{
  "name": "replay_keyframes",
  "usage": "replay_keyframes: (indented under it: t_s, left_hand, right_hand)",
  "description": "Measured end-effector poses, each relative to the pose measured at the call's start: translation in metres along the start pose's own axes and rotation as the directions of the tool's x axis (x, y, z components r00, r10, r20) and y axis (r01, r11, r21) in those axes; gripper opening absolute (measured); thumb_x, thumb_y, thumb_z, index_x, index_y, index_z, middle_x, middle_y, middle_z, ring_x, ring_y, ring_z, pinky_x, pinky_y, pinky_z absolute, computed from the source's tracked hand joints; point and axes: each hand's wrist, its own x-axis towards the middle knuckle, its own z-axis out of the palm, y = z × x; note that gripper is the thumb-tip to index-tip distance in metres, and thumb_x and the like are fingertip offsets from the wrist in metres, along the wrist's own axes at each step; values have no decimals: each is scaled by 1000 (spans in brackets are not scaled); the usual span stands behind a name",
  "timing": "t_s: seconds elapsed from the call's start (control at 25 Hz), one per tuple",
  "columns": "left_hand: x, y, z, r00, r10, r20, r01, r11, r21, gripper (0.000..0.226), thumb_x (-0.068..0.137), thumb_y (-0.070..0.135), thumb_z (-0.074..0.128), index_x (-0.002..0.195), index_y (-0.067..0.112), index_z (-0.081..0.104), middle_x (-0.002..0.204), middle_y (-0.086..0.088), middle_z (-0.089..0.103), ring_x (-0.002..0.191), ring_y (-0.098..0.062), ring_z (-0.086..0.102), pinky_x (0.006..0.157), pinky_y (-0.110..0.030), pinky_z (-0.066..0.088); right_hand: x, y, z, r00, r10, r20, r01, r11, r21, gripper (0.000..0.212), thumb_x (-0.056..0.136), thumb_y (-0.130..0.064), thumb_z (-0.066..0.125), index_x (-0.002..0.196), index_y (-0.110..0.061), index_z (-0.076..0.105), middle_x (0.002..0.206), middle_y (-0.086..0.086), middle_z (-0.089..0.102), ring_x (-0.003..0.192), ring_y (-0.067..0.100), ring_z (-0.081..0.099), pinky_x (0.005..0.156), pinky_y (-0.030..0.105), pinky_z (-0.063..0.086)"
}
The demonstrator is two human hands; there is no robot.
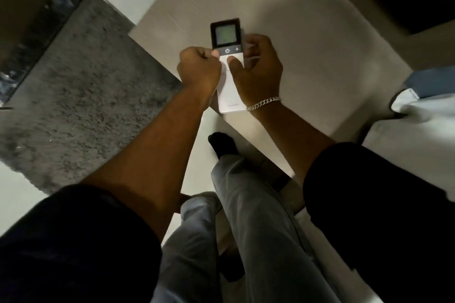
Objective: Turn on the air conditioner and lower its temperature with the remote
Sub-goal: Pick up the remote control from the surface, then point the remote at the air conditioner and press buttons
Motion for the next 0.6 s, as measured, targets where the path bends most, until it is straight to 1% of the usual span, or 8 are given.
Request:
replay_keyframes:
  t_s: [0.12,0.16,0.24,0.32,0.36,0.44,0.52,0.6]
  left_hand:
    - [-4,31,-71,999,16,-34,-20,991,-131,25,86,18,59,62,17,64,83,-15,74,83,-34,72,79,-49,60]
    - [-6,43,-98,998,41,-54,-49,986,-159,25,86,17,59,62,15,66,82,-17,74,80,-34,72,78,-50,60]
    - [-13,72,-162,987,104,-122,-127,973,-194,21,86,15,58,71,9,71,80,-16,73,74,-30,70,76,-49,59]
    - [-33,105,-233,960,168,-222,-214,955,-205,19,85,17,59,73,11,73,83,-13,75,78,-28,72,77,-50,61]
    - [-50,126,-278,939,190,-285,-257,941,-220,20,84,20,59,70,15,72,83,-11,76,79,-28,73,77,-50,61]
    - [-79,157,-341,901,229,-367,-321,923,-212,20,85,21,61,67,18,70,80,-6,75,79,-24,72,77,-47,61]
    - [-118,194,-411,851,285,-442,-404,892,-203,17,88,19,61,74,19,71,84,-5,75,80,-22,71,77,-41,60]
    - [-163,232,-481,792,357,-496,-504,841,-198,14,90,20,60,87,15,72,94,-7,75,86,-23,71,70,-34,58]
  right_hand:
    - [-3,-74,9,992,-84,91,84,996,-1,34,69,-16,72,101,-6,68,96,9,73,90,26,66,81,28,50]
    - [-4,-102,12,988,-64,139,62,998,21,35,70,-18,73,103,-9,69,95,7,74,89,23,67,82,26,50]
    - [-10,-170,16,968,-46,248,9,989,149,37,71,-18,76,107,-10,70,97,8,76,83,18,70,79,29,57]
    - [-24,-251,15,923,-106,370,3,963,268,37,74,-16,77,110,-8,70,101,9,76,83,17,72,76,31,60]
    - [-36,-300,13,890,-167,425,29,950,312,36,75,-15,77,110,-8,70,102,9,76,83,16,72,74,30,60]
    - [-57,-371,6,834,-225,503,25,927,373,31,77,-11,75,107,-6,70,102,12,76,78,16,71,69,26,57]
    - [-80,-450,-4,769,-278,575,-15,892,451,27,79,-6,73,106,-1,70,100,13,75,67,13,68,58,19,56]
    - [-105,-531,-22,707,-371,602,-1,851,525,26,81,-4,71,106,1,69,94,11,72,61,7,64,50,12,53]
